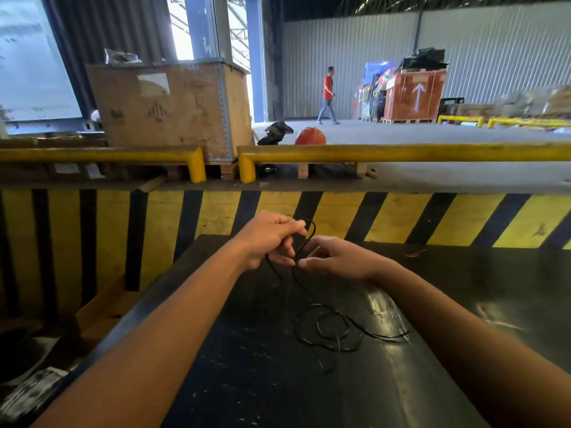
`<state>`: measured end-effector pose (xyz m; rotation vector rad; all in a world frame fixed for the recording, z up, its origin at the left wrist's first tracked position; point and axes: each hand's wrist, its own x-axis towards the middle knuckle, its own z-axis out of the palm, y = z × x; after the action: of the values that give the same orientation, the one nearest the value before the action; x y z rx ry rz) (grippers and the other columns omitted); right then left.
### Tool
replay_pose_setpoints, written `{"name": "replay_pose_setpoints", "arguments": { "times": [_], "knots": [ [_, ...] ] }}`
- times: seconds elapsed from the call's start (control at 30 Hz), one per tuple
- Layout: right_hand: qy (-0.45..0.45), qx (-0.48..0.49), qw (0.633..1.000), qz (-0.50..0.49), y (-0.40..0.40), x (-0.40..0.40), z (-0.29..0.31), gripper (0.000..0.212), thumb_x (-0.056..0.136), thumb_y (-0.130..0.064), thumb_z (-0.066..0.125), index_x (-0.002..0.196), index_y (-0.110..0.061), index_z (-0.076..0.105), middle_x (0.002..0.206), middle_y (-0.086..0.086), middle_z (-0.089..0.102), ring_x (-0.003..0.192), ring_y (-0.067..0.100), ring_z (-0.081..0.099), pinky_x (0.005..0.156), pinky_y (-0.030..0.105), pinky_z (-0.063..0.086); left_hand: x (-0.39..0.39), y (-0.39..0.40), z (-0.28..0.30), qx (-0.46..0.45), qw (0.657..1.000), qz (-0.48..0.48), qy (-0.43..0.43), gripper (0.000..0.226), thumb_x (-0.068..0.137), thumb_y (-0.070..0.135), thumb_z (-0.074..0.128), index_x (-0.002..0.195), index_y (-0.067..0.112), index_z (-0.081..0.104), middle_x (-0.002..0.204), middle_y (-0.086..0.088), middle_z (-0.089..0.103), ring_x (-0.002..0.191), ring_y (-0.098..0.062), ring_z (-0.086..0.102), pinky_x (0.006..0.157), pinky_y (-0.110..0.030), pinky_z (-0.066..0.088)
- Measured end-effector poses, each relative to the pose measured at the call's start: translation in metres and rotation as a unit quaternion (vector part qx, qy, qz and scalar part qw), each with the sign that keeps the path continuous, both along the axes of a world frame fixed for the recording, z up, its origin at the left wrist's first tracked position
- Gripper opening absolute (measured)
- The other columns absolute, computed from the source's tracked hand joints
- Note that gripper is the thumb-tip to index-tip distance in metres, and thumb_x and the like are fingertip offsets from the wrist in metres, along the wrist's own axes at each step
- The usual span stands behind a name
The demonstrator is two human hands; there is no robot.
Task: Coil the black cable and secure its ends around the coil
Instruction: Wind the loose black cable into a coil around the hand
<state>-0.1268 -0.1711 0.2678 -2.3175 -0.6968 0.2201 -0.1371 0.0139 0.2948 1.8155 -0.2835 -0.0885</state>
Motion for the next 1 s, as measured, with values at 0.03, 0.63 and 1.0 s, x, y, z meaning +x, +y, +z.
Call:
{"name": "replay_pose_setpoints", "arguments": {
  "times": [0.03,0.63,1.0],
  "knots": [
    [-0.011,0.022,1.0,-0.017,0.001,0.002,0.001,0.045,0.086,-0.042,0.061,0.122,-0.017,0.049,0.111,0.004,0.063,0.097,0.014,0.061,0.081,0.031,0.05,0.0,-0.002,0.004,0.006,1.0,-0.012,-0.003,0.02,0.094,0.026,0.056,0.092,0.012,0.07,0.051,0.003,0.055,0.052,-0.011,0.061,0.053,-0.031,0.057],
    [-0.162,0.024,0.981,-0.101,-0.051,0.008,0.008,0.027,0.1,-0.027,0.037,0.088,-0.022,0.06,0.076,-0.003,0.059,0.072,0.011,0.058,0.065,0.024,0.043,-0.003,-0.014,0.024,-0.275,0.886,-0.354,0.121,0.047,0.093,0.042,0.043,0.128,0.016,0.059,0.101,-0.011,0.075,0.074,-0.018,0.074,0.059,-0.032,0.061],
    [-0.129,-0.116,0.985,-0.019,-0.079,-0.015,-0.033,0.032,0.096,-0.043,0.041,0.075,-0.024,0.056,0.064,-0.008,0.052,0.054,-0.002,0.05,0.057,0.017,0.042,0.053,0.0,0.018,-0.108,0.994,0.007,-0.015,0.056,0.096,0.054,0.032,0.148,0.04,0.014,0.16,-0.003,0.016,0.146,-0.028,0.011,0.107,-0.07,0.008]
  ]
}}
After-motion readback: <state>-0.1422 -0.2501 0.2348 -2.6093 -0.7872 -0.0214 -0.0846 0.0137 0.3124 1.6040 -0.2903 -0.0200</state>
